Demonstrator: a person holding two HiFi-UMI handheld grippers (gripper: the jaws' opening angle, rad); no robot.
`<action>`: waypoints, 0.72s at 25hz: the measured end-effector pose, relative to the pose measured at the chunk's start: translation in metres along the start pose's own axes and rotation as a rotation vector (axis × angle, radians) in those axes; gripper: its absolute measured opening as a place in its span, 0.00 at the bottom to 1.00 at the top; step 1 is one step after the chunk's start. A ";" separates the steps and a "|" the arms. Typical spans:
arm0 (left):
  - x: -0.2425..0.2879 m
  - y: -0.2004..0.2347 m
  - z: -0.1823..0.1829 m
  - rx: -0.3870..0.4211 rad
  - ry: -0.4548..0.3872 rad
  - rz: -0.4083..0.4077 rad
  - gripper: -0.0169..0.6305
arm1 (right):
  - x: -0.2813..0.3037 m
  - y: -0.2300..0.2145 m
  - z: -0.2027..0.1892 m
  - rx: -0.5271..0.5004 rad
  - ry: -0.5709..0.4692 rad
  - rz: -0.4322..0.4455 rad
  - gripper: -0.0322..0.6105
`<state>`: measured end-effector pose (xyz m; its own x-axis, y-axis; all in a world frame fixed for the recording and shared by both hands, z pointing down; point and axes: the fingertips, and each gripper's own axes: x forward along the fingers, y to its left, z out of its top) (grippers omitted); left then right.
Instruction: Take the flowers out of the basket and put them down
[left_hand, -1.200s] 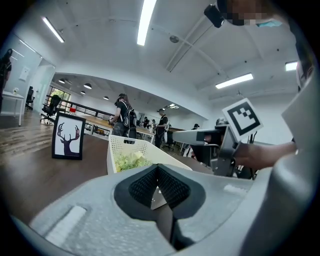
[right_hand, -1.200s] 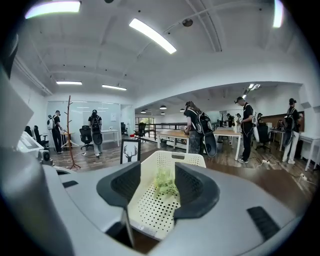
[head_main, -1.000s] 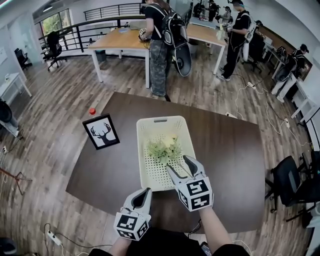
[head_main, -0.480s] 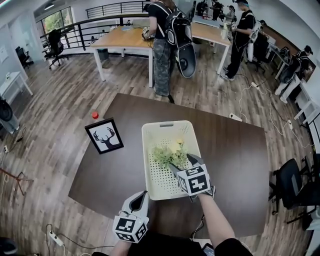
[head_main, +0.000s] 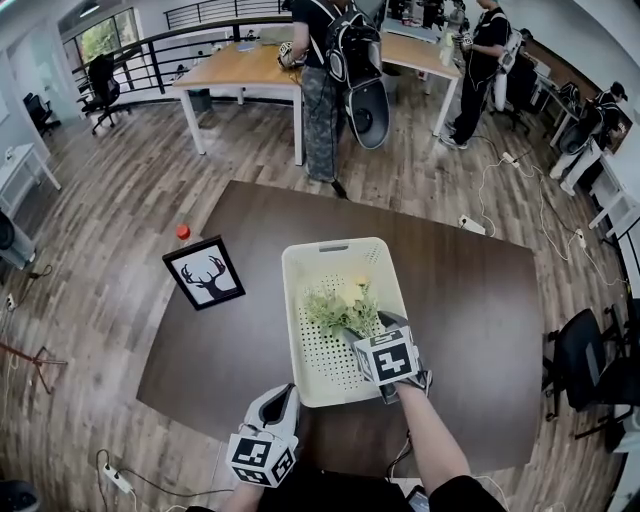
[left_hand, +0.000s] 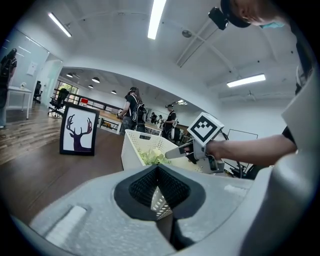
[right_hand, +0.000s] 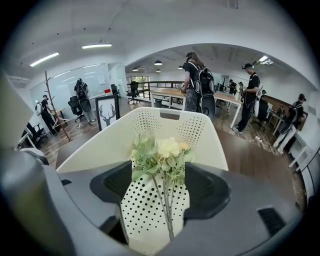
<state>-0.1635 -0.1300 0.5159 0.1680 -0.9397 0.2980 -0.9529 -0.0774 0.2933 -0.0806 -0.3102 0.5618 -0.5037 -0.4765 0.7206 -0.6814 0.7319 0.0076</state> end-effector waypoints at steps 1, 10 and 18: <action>0.001 0.002 -0.001 -0.002 0.004 0.002 0.03 | 0.003 0.001 -0.002 0.001 0.009 0.004 0.57; 0.007 0.011 -0.011 -0.018 0.021 0.010 0.03 | 0.026 -0.001 -0.012 0.004 0.064 0.008 0.57; 0.014 0.019 -0.009 -0.042 0.021 0.017 0.03 | 0.042 -0.004 -0.021 0.045 0.153 0.014 0.57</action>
<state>-0.1773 -0.1415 0.5340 0.1578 -0.9336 0.3218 -0.9443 -0.0473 0.3258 -0.0879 -0.3232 0.6068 -0.4290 -0.3837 0.8178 -0.6996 0.7138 -0.0321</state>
